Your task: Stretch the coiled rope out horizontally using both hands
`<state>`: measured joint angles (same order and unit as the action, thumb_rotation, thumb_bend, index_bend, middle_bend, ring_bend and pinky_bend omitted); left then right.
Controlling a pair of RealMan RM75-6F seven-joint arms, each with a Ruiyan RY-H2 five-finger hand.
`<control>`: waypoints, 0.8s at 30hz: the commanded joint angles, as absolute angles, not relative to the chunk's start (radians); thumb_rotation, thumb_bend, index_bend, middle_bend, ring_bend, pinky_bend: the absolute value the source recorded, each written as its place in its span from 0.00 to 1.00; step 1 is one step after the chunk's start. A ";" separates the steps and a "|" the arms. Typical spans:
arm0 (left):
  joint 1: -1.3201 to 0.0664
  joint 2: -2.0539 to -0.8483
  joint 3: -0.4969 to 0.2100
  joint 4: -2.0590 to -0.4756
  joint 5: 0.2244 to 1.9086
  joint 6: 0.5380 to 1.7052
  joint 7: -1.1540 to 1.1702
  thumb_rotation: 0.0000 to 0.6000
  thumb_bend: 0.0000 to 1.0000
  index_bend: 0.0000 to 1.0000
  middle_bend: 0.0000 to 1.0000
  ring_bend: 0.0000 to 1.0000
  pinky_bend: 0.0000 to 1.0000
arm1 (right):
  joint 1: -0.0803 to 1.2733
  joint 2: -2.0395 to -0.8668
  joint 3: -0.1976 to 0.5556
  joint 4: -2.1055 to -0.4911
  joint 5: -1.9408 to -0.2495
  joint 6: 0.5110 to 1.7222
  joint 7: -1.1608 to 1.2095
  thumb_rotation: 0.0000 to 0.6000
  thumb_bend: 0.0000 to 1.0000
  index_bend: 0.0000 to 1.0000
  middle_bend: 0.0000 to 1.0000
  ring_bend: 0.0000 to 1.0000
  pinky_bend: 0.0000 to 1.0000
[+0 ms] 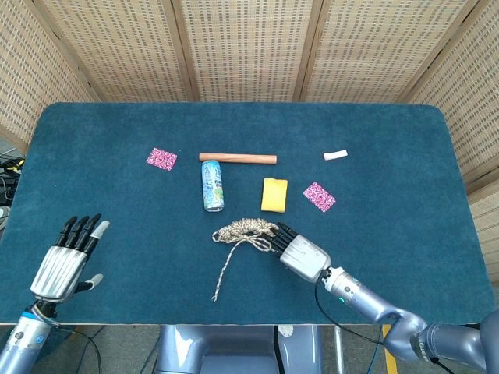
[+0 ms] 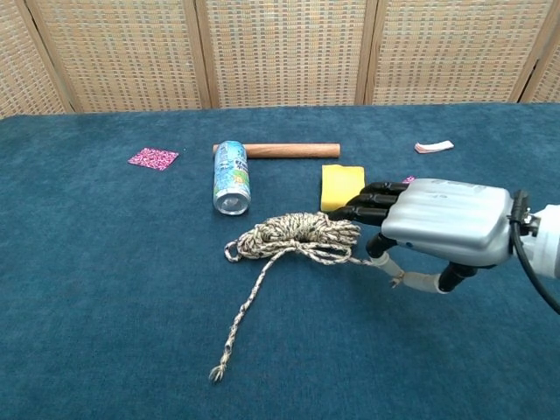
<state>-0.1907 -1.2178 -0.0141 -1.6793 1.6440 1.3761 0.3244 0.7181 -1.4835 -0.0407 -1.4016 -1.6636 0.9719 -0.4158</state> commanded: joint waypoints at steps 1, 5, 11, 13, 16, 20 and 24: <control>-0.286 -1.269 -0.019 -1.595 1.748 1.304 0.335 1.00 0.00 0.17 0.00 0.00 0.00 | 0.709 -1.475 -0.046 -1.390 -1.666 0.983 -0.405 1.00 0.43 0.61 0.03 0.00 0.00; -0.387 -1.318 -0.002 -1.511 1.861 1.242 0.278 1.00 0.00 0.31 0.00 0.00 0.00 | 0.702 -1.469 -0.045 -1.388 -1.667 0.998 -0.382 1.00 0.44 0.61 0.03 0.00 0.00; -0.491 -1.415 0.015 -1.431 1.929 1.171 0.226 1.00 0.03 0.33 0.00 0.00 0.00 | 0.705 -1.472 -0.037 -1.377 -1.669 1.001 -0.357 1.00 0.44 0.62 0.03 0.00 0.00; -0.524 -1.454 0.016 -1.405 1.939 1.147 0.215 1.00 0.04 0.34 0.00 0.00 0.00 | 0.708 -1.478 -0.035 -1.368 -1.666 0.997 -0.348 1.00 0.44 0.62 0.03 0.00 0.00; -0.562 -1.489 0.024 -1.380 1.955 1.122 0.208 1.00 0.06 0.37 0.00 0.00 0.00 | 0.711 -1.485 -0.034 -1.358 -1.667 0.993 -0.339 1.00 0.44 0.62 0.03 0.00 0.00; -0.603 -1.522 0.033 -1.355 1.965 1.094 0.205 1.00 0.13 0.39 0.00 0.00 0.00 | 0.712 -1.492 -0.036 -1.347 -1.668 0.989 -0.327 1.00 0.44 0.63 0.03 0.00 0.00; -0.641 -1.543 0.041 -1.345 1.961 1.049 0.216 1.00 0.15 0.39 0.00 0.00 0.00 | 0.714 -1.499 -0.035 -1.337 -1.667 0.986 -0.316 1.00 0.44 0.63 0.03 0.00 0.00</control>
<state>-0.6283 -1.5333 0.0360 -1.3509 1.9618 1.0622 0.2109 0.7140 -1.4977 -0.0349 -1.3381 -1.6671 0.9867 -0.3171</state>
